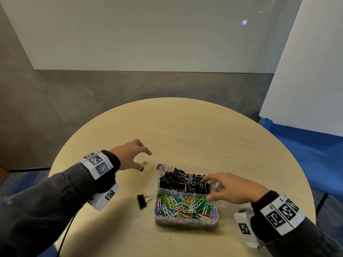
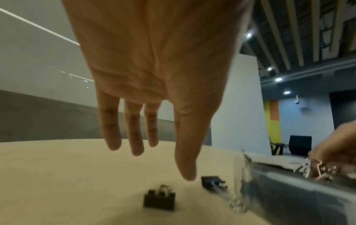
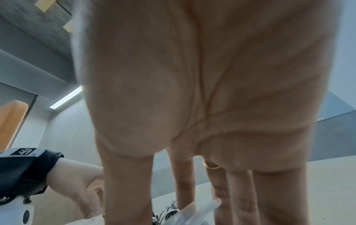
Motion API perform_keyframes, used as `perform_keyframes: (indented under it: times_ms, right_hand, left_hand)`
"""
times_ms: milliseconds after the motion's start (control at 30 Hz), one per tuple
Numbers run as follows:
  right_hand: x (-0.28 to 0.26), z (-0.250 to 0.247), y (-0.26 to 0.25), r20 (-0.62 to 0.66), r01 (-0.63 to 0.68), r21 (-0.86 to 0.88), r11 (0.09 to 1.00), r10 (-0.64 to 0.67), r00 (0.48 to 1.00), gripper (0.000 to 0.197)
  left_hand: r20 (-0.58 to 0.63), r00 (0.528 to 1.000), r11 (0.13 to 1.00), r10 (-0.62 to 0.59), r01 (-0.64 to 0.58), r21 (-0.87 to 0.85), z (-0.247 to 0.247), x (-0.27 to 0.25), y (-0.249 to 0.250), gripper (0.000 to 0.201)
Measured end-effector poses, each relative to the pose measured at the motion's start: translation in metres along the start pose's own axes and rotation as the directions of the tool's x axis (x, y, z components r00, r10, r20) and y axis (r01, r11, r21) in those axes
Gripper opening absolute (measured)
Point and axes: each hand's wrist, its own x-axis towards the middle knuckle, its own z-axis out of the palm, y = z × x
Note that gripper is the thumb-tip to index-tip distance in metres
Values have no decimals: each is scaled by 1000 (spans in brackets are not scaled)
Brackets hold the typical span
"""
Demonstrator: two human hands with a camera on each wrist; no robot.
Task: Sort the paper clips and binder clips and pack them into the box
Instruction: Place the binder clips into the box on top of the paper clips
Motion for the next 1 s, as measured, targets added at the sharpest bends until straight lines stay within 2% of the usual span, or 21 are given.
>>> perform_keyframes:
  times_ms: [133, 233, 367, 433, 533, 667, 800, 867, 1000]
  right_hand:
    - [0, 0, 0, -4, 2, 9, 1000, -2, 1000, 61]
    - [0, 0, 1, -7, 5, 12, 1000, -5, 1000, 59]
    - [1, 1, 1, -12, 8, 21, 1000, -8, 1000, 57]
    - [1, 1, 2, -14, 10, 26, 1000, -10, 1000, 56]
    - [2, 1, 2, -18, 12, 20, 1000, -11, 1000, 55]
    - [2, 2, 2, -23, 12, 17, 1000, -12, 1000, 56]
    - [1, 2, 1, -23, 13, 20, 1000, -12, 1000, 56]
    - [1, 2, 1, -23, 14, 15, 1000, -14, 1000, 56]
    - [2, 2, 1, -21, 16, 14, 1000, -16, 1000, 56]
  left_hand:
    - [92, 995, 996, -46, 52, -68, 15, 7, -8, 54]
    - [84, 996, 992, -16, 27, -121, 22, 12, -10, 40]
    - [61, 998, 995, 34, -28, -93, 24, 15, -11, 19]
    - [72, 996, 995, 54, -48, -87, 21, 15, -8, 14]
    - [43, 997, 990, 68, -62, -127, 16, 18, -4, 25]
    - [-16, 987, 980, 158, -159, -123, 10, 25, 9, 41]
    - [96, 976, 981, 196, -194, -27, 10, 30, 28, 57]
    - [138, 971, 980, 195, -200, 23, 13, 32, 34, 57]
    - [141, 964, 972, 226, -232, 26, 15, 34, 39, 39]
